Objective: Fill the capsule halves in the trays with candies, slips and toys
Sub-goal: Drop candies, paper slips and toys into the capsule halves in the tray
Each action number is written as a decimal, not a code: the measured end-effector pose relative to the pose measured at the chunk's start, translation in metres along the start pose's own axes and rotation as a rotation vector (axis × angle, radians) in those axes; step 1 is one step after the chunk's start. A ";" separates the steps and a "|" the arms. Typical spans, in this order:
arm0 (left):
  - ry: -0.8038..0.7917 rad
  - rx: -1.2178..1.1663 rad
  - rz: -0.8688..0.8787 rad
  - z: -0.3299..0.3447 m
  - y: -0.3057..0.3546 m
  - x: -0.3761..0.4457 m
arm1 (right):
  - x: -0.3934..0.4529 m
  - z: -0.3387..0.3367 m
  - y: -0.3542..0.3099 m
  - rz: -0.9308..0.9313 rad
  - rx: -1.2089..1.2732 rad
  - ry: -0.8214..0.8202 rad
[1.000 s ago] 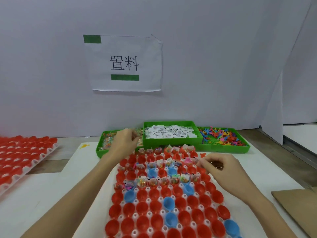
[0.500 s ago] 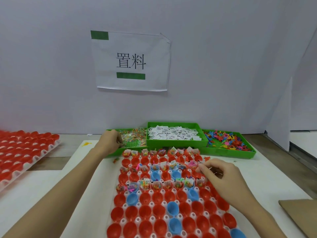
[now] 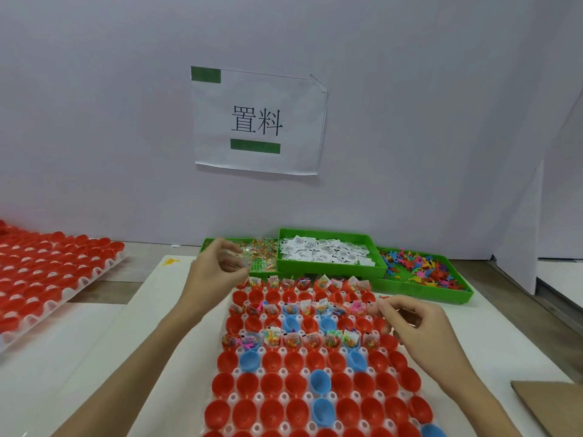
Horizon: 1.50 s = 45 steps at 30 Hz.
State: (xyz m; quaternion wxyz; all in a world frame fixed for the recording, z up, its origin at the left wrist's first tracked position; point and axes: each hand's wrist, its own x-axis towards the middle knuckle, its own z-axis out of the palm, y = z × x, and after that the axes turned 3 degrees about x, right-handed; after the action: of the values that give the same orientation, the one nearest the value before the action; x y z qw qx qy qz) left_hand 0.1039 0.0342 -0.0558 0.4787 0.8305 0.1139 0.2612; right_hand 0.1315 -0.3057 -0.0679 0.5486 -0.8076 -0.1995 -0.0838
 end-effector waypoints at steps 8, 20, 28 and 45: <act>-0.044 -0.268 -0.046 -0.005 0.000 -0.061 | 0.007 0.019 -0.021 -0.057 -0.025 0.022; -0.022 -0.379 -0.001 -0.007 -0.006 -0.070 | 0.151 0.119 -0.049 -0.122 -0.608 -0.308; -0.014 -0.413 0.003 -0.008 -0.009 -0.068 | 0.193 0.131 -0.037 -0.155 -0.859 -0.522; -0.034 -0.359 0.001 -0.008 -0.004 -0.073 | 0.177 0.100 -0.013 -0.072 -0.527 -0.269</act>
State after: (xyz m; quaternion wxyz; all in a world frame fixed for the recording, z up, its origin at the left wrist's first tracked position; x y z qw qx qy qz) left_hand 0.0391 0.0098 -0.0794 0.6211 0.7359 0.0569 0.2634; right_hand 0.2782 -0.1690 -0.0320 0.2853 -0.9184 -0.2704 -0.0442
